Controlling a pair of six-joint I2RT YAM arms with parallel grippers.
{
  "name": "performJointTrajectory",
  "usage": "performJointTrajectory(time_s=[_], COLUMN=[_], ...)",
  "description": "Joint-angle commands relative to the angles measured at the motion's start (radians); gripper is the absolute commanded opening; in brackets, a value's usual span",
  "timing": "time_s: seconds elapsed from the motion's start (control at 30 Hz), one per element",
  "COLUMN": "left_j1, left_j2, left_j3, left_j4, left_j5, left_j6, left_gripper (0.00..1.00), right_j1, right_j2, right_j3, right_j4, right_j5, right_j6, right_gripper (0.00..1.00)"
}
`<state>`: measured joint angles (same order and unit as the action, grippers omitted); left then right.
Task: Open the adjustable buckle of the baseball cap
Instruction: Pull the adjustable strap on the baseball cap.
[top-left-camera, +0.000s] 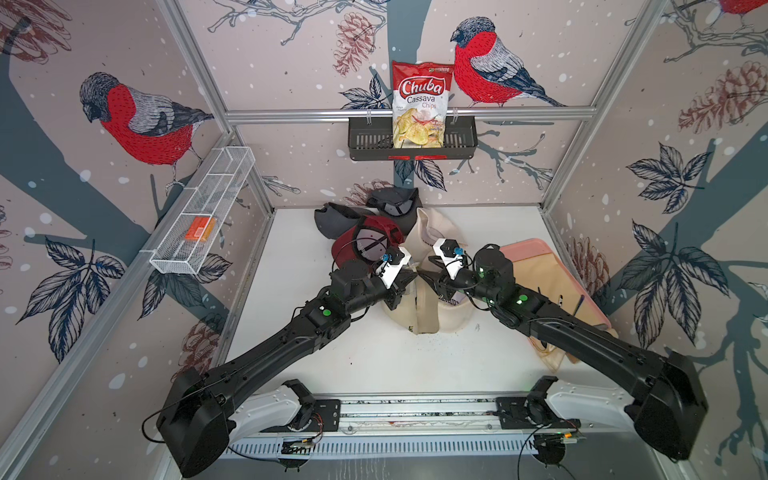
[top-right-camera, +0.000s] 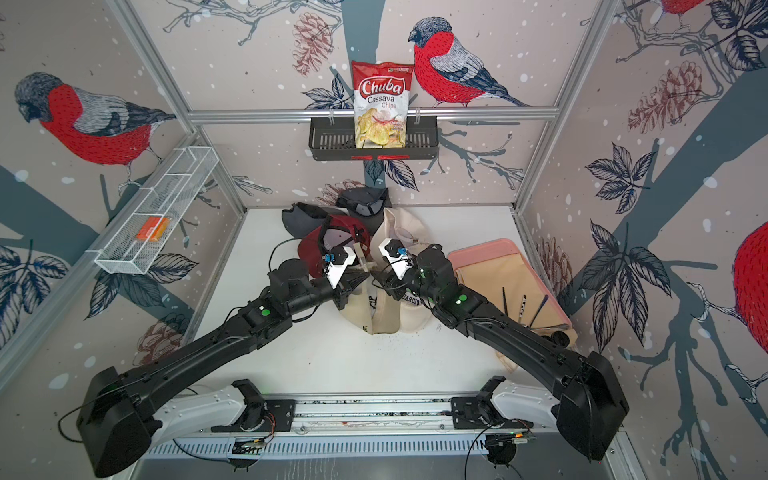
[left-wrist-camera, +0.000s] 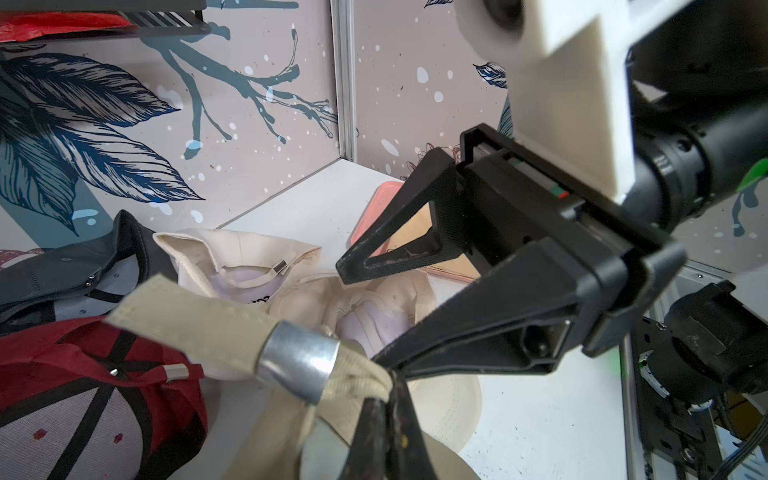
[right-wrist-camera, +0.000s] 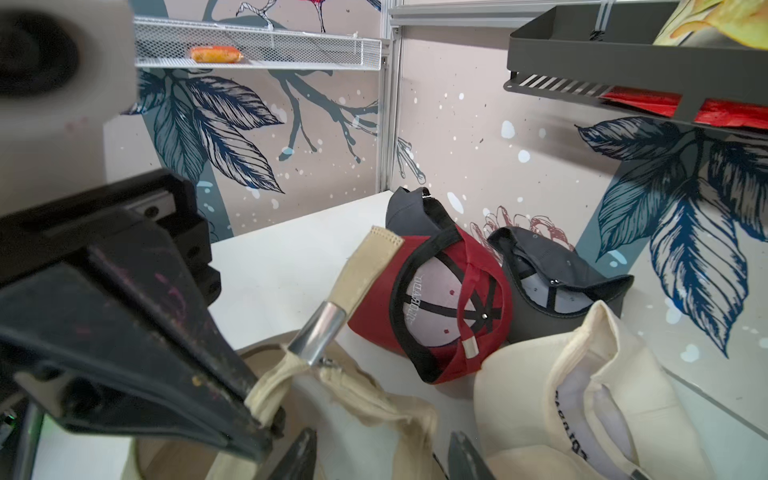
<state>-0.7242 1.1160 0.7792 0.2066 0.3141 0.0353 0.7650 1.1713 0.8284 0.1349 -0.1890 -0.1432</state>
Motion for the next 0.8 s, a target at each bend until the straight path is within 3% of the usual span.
performJointTrajectory(time_s=[0.0,0.17,0.5,0.6,0.77], left_j1=[0.003,0.003,0.003,0.003,0.003], left_j2=[0.001,0.016,0.047,0.061,0.072], left_j3=[0.022,0.061,0.128,0.146,0.161], left_j4=[-0.023,-0.089,-0.191,-0.201,-0.211], left_j5=[0.038,0.084,0.113,0.12,0.126], left_j6=[0.027,0.049,0.107,0.115,0.129], left_gripper=[0.0,0.0,0.0,0.0,0.0], right_j1=[0.001,-0.009,-0.022,-0.011,-0.004], right_j2=[-0.01,-0.012,0.005,0.015,0.024], right_j3=[-0.024,-0.033,-0.008,-0.008,-0.014], right_j4=[0.072,0.102,0.104,0.107,0.124], right_j5=[0.059,0.059,-0.157,-0.166,-0.129], right_j6=[-0.086,-0.15,-0.196,-0.189,-0.181], right_gripper=[0.56,0.58,0.54,0.48,0.28])
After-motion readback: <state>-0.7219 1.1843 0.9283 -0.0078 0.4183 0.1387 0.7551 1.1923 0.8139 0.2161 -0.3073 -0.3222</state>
